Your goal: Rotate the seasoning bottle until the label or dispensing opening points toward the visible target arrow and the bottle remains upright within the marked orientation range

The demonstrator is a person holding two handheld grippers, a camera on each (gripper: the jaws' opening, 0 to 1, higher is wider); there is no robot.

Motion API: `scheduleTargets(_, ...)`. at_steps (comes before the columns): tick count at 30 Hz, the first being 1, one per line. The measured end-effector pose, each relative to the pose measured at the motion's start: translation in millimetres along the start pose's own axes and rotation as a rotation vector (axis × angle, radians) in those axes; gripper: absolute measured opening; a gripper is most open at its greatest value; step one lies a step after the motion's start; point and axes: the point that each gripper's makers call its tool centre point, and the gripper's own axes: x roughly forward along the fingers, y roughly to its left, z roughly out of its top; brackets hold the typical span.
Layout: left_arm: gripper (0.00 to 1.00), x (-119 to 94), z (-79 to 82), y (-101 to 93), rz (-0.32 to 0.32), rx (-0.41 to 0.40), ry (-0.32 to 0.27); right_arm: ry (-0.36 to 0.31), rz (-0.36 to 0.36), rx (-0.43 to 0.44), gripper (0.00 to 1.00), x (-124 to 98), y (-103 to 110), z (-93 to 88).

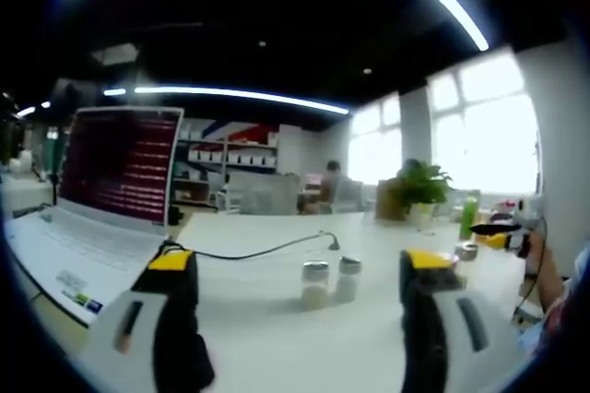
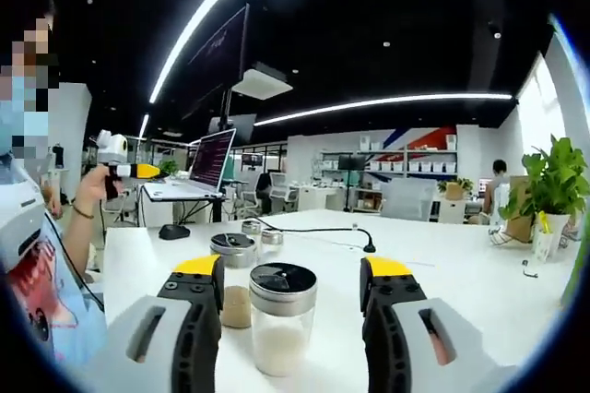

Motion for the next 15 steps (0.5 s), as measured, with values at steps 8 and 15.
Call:
scheduleTargets(8, 0.96, 5, -3.4, -7.2, -0.022, 0.01, 0.014, 0.036, 0.053, 0.019, 0.6, 13, 5, -18.2)
scheduleTargets(15, 0.96, 8, -4.6, -6.5, -0.02, 0.01, 0.016, 0.04, 0.077, 0.045, 0.55, 20, 6, -27.1)
